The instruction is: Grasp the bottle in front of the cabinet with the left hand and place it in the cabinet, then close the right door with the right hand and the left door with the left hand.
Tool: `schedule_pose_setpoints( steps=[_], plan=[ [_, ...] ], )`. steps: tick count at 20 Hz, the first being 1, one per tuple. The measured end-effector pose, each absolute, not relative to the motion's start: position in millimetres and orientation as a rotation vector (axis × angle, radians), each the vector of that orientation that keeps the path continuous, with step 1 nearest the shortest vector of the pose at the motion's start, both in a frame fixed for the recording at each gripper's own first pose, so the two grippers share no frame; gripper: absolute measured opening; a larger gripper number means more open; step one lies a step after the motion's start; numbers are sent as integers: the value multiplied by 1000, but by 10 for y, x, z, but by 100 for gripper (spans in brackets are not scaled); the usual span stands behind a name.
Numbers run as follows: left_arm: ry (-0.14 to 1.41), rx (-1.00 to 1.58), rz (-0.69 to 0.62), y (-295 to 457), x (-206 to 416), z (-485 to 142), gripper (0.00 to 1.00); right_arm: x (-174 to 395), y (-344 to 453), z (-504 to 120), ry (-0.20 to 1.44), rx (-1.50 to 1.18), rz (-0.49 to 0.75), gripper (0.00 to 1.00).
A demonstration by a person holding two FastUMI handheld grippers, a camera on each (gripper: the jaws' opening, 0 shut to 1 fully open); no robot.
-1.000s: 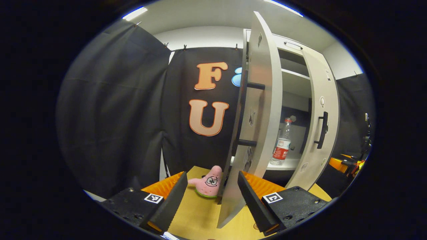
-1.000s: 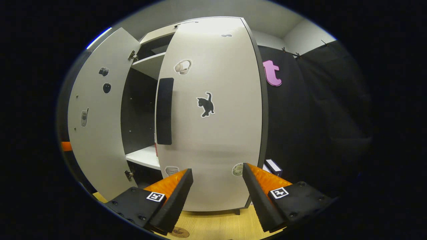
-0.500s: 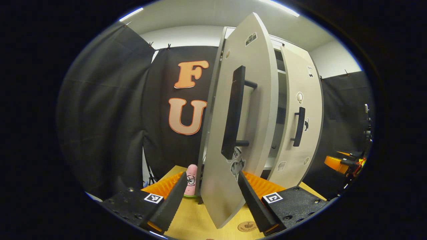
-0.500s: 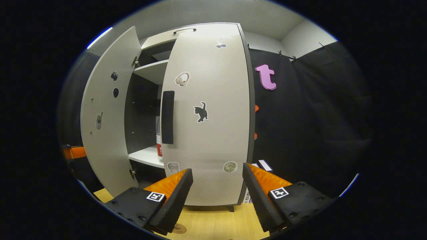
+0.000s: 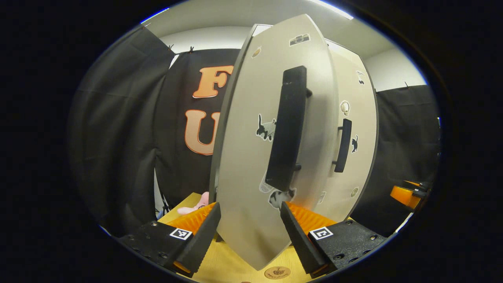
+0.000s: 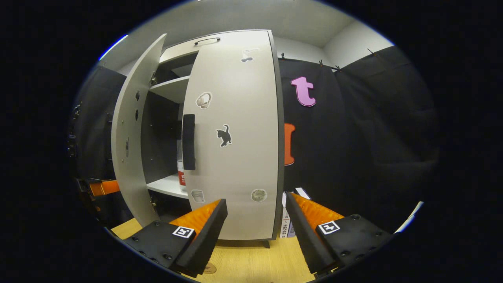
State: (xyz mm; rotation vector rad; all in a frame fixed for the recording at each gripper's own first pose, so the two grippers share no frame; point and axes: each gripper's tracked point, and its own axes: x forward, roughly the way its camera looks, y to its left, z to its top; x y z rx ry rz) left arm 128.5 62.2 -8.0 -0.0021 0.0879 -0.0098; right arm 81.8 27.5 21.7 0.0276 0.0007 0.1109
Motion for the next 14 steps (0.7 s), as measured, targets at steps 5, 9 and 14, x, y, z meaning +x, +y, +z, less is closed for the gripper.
schedule_pose_setpoints(
  steps=[5,9,14],
  plan=[
    [116,-7,-49,395,1637,-278,94,872,102,224,-4,28,84,98],
    [161,1,-50,314,1824,-458,94,896,-5,217,-9,10,66,99],
    [151,26,-45,312,1897,-440,94,963,-71,198,-7,20,64,98]
  ],
)
